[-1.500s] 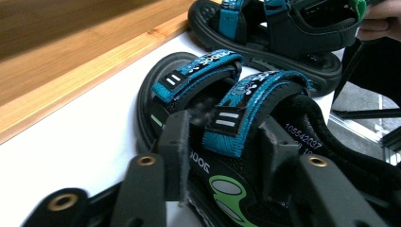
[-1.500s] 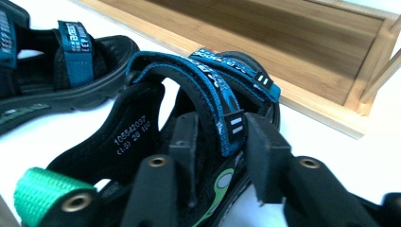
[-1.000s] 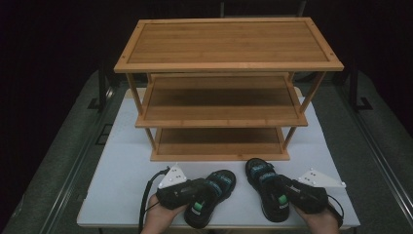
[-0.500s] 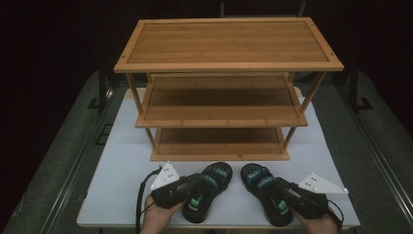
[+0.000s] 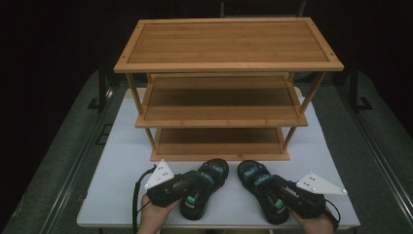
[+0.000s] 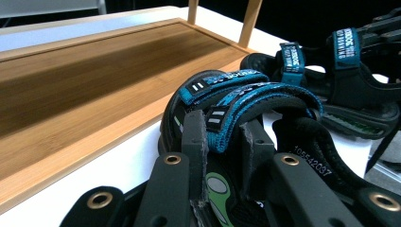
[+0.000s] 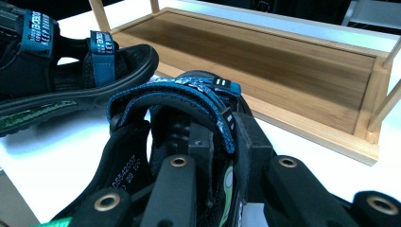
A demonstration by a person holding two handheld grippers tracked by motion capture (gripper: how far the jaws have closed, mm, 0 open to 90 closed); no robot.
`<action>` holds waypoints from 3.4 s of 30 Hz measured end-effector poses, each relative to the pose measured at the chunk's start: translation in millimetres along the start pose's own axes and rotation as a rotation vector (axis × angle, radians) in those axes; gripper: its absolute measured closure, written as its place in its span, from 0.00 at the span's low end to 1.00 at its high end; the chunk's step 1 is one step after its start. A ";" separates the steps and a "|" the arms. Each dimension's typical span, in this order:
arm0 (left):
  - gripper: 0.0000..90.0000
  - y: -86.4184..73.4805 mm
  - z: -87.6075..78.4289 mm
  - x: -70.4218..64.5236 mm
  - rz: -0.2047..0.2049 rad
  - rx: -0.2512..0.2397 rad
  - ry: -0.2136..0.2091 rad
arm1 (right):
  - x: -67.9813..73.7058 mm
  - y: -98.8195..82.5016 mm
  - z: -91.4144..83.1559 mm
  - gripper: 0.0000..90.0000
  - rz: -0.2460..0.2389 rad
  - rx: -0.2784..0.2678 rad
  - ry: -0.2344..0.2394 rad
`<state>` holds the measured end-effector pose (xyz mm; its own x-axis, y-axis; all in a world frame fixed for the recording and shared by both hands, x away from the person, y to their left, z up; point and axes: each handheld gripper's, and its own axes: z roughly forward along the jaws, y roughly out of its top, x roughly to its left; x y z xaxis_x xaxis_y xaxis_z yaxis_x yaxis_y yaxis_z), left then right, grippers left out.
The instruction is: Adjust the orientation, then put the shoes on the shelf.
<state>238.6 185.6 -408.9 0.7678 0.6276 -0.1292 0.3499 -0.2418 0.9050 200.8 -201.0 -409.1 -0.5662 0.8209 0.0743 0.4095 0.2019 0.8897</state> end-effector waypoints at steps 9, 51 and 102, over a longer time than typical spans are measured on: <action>0.84 1.0 0.5 0.9 -0.004 -0.011 0.012 | 5.9 3.0 4.5 0.87 -0.006 -0.006 -0.007; 0.84 12.5 11.5 9.1 0.007 -0.051 0.081 | 12.1 26.4 16.7 0.87 -0.028 -0.056 -0.072; 0.81 22.3 73.5 44.1 0.021 -0.013 0.210 | -8.6 37.6 102.9 0.84 0.006 -0.030 -0.173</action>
<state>319.7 153.5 -424.2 0.6455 0.7634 -0.0241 0.3272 -0.2479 0.9119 294.7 -145.4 -422.6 -0.4309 0.9024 0.0035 0.3901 0.1828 0.9024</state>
